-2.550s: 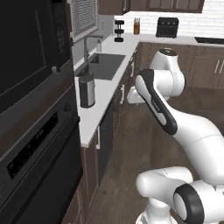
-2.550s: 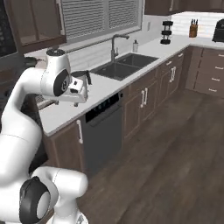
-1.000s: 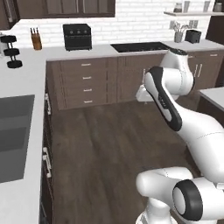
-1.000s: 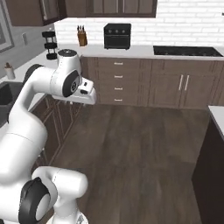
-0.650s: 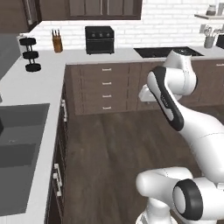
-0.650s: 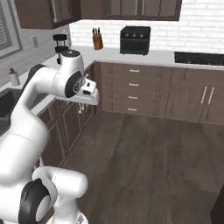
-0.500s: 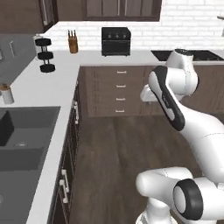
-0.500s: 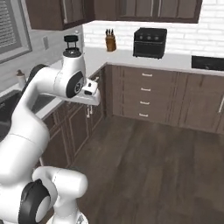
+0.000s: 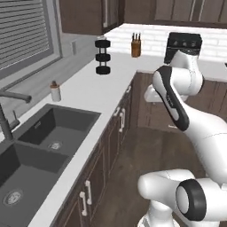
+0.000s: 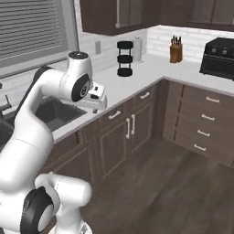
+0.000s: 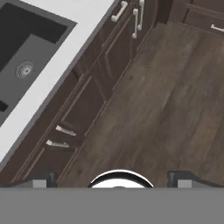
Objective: Navigate to the sink.
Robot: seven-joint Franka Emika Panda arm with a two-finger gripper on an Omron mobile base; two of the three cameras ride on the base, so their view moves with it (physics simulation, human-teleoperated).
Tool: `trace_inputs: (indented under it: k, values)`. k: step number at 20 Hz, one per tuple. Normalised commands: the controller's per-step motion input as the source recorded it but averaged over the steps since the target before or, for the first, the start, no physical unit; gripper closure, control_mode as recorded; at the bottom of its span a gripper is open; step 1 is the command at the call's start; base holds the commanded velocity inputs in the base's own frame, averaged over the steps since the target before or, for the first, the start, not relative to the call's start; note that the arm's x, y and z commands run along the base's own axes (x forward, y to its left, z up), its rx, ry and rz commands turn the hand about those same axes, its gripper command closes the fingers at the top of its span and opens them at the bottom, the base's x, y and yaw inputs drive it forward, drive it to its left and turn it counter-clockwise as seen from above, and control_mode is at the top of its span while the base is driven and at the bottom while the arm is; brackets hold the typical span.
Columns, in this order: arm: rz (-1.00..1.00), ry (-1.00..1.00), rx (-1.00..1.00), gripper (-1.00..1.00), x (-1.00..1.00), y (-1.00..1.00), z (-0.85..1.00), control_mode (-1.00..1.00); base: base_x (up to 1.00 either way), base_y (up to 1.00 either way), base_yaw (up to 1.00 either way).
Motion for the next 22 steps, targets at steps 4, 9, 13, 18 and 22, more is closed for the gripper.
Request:
trace_inputs:
  k: [4, 9, 13, 18, 22]
  values:
    - [0.00, 0.00, 0.00, -1.00, 0.00, 0.00, 0.00, 1.00, 0.29, -0.33, 0.77]
    - [0.00, 0.00, 0.00, -1.00, 0.00, 0.00, 0.00, 1.00, 0.30, -0.34, 0.78]
    - [0.00, 0.00, 0.00, -1.00, 0.00, 0.00, 0.00, 1.00, 0.37, -0.31, 0.73]
    - [0.00, 0.00, 0.00, -1.00, 0.00, 0.00, 0.00, 1.00, 0.39, -0.37, 0.68]
    - [0.00, 0.00, 0.00, -1.00, 0.00, 0.00, 0.00, 1.00, 0.36, -0.35, 0.67]
